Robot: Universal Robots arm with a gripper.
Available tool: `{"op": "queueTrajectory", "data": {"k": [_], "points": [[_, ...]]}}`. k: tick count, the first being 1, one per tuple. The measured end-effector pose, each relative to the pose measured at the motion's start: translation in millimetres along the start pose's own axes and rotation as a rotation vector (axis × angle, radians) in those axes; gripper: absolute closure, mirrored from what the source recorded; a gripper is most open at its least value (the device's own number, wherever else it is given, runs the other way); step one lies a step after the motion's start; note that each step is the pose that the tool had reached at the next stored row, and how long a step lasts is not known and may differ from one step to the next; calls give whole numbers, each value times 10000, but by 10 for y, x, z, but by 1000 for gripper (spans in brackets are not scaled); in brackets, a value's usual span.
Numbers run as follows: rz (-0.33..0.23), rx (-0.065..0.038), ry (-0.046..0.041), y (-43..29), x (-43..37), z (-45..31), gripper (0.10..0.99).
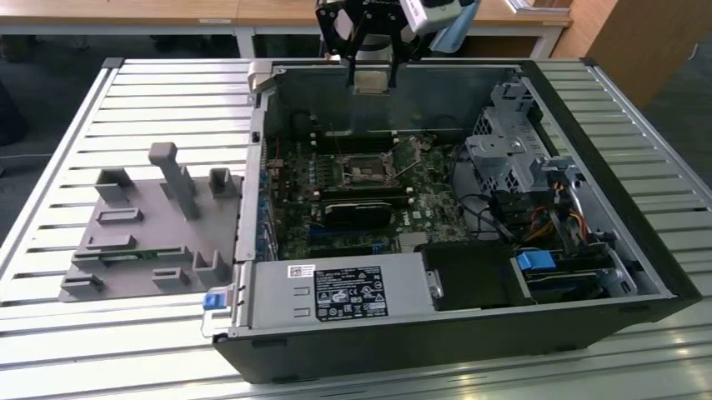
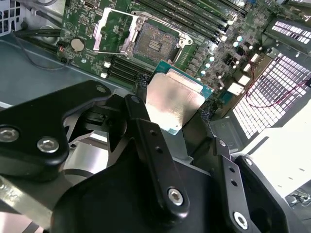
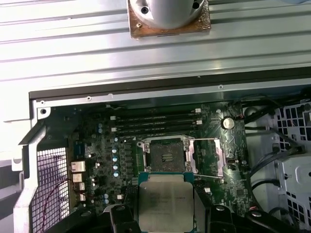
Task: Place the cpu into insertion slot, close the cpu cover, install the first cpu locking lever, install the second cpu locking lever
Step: 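Place the cpu into insertion slot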
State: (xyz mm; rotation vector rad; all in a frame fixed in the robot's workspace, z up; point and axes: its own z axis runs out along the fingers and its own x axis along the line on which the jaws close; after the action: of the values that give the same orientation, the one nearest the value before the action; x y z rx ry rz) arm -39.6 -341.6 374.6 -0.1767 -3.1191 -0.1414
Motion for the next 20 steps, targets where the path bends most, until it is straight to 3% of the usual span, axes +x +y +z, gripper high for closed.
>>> {"op": "queueTrajectory", "data": {"k": [20], "points": [[458, -8, -41, 0, 0, 0, 545]]}}
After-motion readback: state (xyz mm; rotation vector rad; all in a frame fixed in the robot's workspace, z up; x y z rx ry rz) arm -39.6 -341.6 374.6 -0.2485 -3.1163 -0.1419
